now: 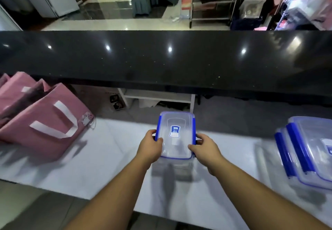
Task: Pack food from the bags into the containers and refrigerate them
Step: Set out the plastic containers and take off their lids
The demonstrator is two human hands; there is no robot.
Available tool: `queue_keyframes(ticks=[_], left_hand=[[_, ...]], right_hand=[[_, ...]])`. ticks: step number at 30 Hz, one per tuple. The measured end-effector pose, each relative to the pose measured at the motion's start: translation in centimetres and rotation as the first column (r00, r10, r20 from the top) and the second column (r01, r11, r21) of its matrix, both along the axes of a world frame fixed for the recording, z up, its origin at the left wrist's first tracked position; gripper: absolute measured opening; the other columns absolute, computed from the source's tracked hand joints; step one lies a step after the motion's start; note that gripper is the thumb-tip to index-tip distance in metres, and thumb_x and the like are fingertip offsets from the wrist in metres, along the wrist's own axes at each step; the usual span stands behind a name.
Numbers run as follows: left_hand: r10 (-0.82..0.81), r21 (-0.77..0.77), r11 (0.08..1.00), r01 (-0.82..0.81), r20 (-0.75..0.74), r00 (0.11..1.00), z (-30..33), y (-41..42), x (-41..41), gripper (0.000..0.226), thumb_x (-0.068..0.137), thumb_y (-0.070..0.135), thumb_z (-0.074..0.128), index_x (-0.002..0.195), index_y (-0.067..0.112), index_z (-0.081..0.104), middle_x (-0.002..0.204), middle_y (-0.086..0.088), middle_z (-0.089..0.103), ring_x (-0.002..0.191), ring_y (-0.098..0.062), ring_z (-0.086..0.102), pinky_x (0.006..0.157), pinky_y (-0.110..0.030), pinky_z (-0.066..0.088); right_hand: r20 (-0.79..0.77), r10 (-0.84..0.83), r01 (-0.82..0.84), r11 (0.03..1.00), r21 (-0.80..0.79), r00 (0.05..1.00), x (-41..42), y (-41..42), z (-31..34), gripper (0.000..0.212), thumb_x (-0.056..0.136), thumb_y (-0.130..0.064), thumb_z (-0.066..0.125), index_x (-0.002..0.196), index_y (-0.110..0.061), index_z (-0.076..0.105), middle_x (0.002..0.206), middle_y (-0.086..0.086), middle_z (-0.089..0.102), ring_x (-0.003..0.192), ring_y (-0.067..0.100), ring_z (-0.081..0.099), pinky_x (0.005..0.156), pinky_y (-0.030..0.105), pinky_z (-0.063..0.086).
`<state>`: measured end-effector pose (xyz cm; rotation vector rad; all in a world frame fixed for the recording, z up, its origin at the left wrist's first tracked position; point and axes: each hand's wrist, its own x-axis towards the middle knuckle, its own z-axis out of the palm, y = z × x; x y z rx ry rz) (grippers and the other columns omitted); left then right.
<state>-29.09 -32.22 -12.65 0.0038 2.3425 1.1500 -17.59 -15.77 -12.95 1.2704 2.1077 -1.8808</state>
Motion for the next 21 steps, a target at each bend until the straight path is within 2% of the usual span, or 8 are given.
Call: queue_keyframes(ticks=[4,9,11,13,16,18,21], left_hand=[[0.030,-0.009,1.000,-0.030,0.032,0.999,-1.1,-1.2,-2.1,0.041,0.101,0.021,0.052,0.141,0.026,0.053,0.107,0.010,0.067,0.082,-0.018,0.066,0.063,-0.030,0.048],[0.025,-0.011,1.000,-0.025,0.047,0.999,-2.3,-2.0,-3.5,0.044,0.100,0.021,0.052,0.144,0.028,0.050,0.117,0.005,0.068,0.094,-0.020,0.070,0.069,-0.032,0.054],[0.026,-0.019,1.000,-0.025,0.054,0.998,-2.3,-2.0,-3.7,0.045,0.100,0.021,0.051,0.144,0.028,0.049,0.111,0.008,0.067,0.094,-0.020,0.069,0.073,-0.033,0.057],[0.015,-0.053,0.999,-0.013,0.044,0.999,-2.2,-1.9,-3.5,0.047,0.099,0.022,0.051,0.145,0.027,0.047,0.114,0.006,0.066,0.097,-0.022,0.068,0.078,-0.036,0.058],[-0.055,-0.218,0.976,0.017,-0.167,0.984,-1.6,-1.0,-3.4,0.053,0.096,0.022,0.057,0.148,0.020,0.049,0.141,-0.008,0.056,0.120,-0.031,0.059,0.102,-0.043,0.051],[-0.124,-0.240,0.970,0.049,-0.308,0.943,-0.7,0.7,-2.7,0.050,0.095,0.022,0.060,0.145,0.020,0.053,0.142,-0.006,0.054,0.129,-0.029,0.052,0.107,-0.041,0.044],[-0.248,-0.211,0.960,0.182,-0.354,0.902,0.1,4.4,-0.6,0.046,0.096,0.022,0.059,0.141,0.024,0.056,0.139,0.000,0.058,0.128,-0.024,0.054,0.106,-0.039,0.045]], right_hand=[[0.031,0.029,-0.030,0.999,0.033,0.999,-2.2,-1.5,-0.6,0.050,0.092,-0.012,0.069,0.139,-0.022,0.056,0.099,-0.015,0.066,0.096,0.020,0.070,0.094,0.045,0.059],[0.068,0.042,-0.047,0.996,0.071,0.997,-3.4,-2.5,-1.7,0.052,0.092,-0.012,0.069,0.141,-0.022,0.053,0.096,-0.020,0.061,0.097,0.020,0.070,0.094,0.045,0.058],[0.075,0.040,-0.045,0.997,0.061,0.996,-3.6,-2.4,-2.0,0.054,0.092,-0.013,0.069,0.142,-0.023,0.051,0.096,-0.019,0.062,0.097,0.020,0.070,0.094,0.045,0.058],[0.090,0.061,-0.065,0.997,0.046,0.994,-3.5,-2.1,-1.8,0.057,0.093,-0.018,0.069,0.146,-0.023,0.048,0.107,-0.011,0.066,0.101,0.021,0.070,0.095,0.045,0.058],[0.119,0.103,-0.117,0.987,0.112,0.988,-2.6,-1.2,-0.9,0.062,0.097,-0.027,0.064,0.154,-0.021,0.040,0.141,0.003,0.058,0.116,0.025,0.064,0.096,0.038,0.055],[0.110,0.106,-0.128,0.968,0.216,0.988,-1.5,0.2,-0.2,0.058,0.099,-0.029,0.060,0.153,-0.020,0.041,0.143,0.002,0.055,0.112,0.025,0.063,0.087,0.035,0.055],[0.103,0.092,-0.125,0.911,0.393,0.990,1.3,3.6,1.3,0.048,0.100,-0.030,0.055,0.147,-0.023,0.046,0.136,-0.004,0.055,0.103,0.018,0.061,0.082,0.034,0.054]])
